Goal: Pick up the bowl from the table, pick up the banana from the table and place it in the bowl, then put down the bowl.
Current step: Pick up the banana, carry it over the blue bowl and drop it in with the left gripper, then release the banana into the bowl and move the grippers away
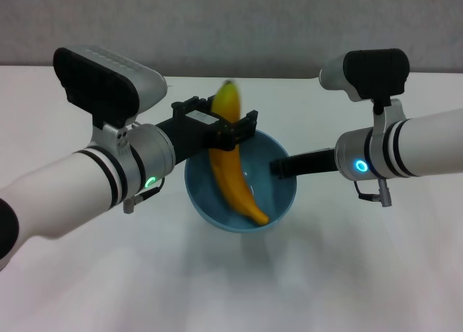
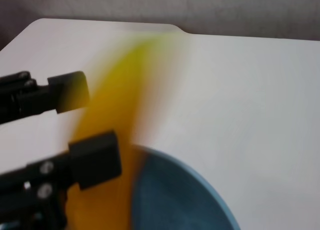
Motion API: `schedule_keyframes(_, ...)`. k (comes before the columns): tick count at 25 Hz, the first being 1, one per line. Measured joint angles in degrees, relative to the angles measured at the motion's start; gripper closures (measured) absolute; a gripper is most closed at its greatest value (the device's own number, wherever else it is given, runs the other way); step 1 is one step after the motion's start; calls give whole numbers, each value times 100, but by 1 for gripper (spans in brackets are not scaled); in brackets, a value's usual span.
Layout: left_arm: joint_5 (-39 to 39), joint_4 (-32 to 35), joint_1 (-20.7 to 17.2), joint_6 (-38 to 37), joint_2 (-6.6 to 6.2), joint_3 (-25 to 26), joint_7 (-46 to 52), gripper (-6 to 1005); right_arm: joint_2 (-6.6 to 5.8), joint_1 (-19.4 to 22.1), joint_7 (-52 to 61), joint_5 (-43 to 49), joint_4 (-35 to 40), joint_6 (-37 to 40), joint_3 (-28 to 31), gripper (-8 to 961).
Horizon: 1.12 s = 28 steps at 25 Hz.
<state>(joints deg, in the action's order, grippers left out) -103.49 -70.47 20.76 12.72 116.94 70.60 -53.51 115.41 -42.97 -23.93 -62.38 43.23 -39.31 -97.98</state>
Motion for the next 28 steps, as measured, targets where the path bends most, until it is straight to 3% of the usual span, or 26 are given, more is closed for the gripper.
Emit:
schedule_keyframes(1, 1, 0, -8, -16, -1, -21, -2, 469, -2, 4, 0, -1, 0, 1, 0, 925)
schedule_keyframes(3, 2, 0, -16, -45, -3, -53, -10, 221, -2, 19, -2, -2, -2, 11, 31, 925)
schedule_keyframes(14, 126, -330, -245, -25, -38, -2, -17, 97, -30, 64, -54, 50, -376, -14, 434, 925)
schedule_keyframes(18, 125, -410, -355, 0, -42, 12, -18, 97, -42, 115, -111, 58, -386, -26, 572, 925)
schedule_keyframes(28, 438, -325, -562, 190, -43, 747, -122, 96, -54, 289, -393, 76, -530, -32, 991, 926)
